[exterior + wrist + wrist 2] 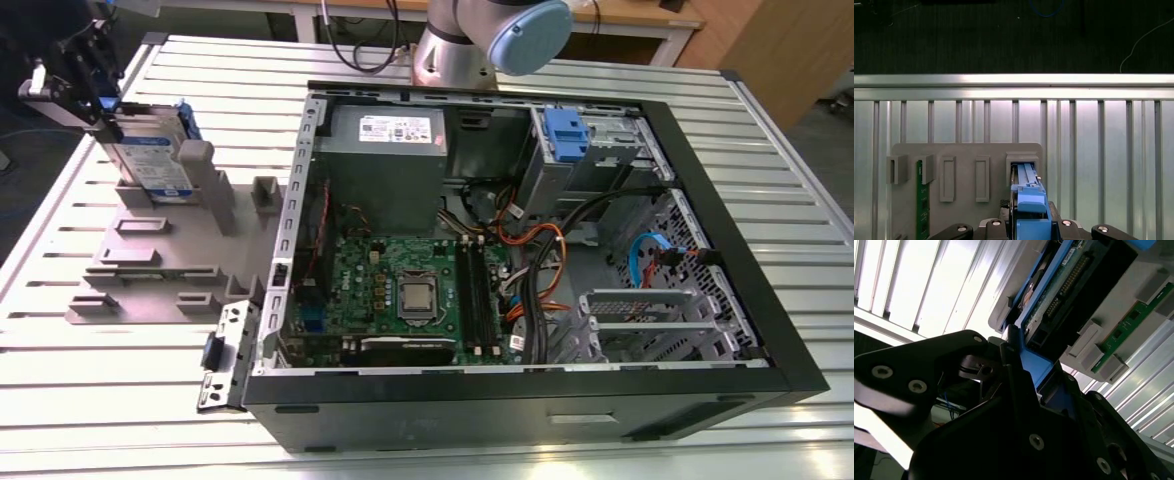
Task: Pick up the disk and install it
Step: 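Pick up the disk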
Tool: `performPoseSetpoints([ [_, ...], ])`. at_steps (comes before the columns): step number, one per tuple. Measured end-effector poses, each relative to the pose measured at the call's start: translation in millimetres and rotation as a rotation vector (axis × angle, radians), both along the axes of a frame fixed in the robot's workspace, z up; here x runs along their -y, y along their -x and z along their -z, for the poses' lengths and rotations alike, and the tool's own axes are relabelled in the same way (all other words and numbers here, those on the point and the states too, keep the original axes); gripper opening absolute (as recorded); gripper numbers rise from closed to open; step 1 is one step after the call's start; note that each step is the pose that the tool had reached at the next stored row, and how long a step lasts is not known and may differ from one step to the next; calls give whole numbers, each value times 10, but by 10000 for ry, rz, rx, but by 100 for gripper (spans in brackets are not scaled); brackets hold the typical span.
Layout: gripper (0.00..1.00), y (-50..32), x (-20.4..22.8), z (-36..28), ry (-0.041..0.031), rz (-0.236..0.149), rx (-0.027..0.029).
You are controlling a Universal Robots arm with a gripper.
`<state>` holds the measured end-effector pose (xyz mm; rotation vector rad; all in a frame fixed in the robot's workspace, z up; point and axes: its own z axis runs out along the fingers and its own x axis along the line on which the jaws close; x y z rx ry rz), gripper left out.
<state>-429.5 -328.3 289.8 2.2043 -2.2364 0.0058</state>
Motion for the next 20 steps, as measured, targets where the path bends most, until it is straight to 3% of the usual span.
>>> performPoseSetpoints([
  [20,36,0,0,-79,17,0,-2],
])
